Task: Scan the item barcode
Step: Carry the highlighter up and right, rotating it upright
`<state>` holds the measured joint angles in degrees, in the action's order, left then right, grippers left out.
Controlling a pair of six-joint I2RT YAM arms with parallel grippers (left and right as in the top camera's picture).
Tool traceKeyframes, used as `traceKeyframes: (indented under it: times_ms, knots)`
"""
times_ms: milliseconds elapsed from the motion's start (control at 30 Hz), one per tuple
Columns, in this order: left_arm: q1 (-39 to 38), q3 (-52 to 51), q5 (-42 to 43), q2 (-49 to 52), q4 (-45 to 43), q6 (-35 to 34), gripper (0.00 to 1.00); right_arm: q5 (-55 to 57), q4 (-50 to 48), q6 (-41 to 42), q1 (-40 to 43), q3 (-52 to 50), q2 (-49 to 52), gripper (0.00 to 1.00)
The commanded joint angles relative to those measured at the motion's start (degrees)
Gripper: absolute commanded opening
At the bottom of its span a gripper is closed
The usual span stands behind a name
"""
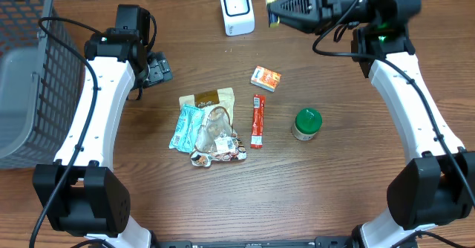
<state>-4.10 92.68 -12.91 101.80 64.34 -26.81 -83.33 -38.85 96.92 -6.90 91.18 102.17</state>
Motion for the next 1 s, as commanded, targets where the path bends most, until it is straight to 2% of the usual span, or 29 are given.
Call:
traceKeyframes:
  times_ms: [0,100,633,967]
  knots:
    - [0.0,1.0,-0.8,-0.2,-0.1,0.0,1.00,6.4,-10.4,24.5,-0.1,0.7,-0.4,0.04]
    - [0.0,1.0,-0.8,-0.2,-0.1,0.0,1.00,11.5,-20.0,26.9,-0.1,0.7,-0.8,0.04]
    - [0.0,1.0,-0.8,-0.2,-0.1,0.0,1.00,9.5,-21.1,26.9,0.5,0.7,-6.1,0.03]
    - [0.0,1.0,-0.8,-0.2,-0.1,0.0,1.00,2.4,-21.1,26.9,7.1,0.7,-13.7,0.03]
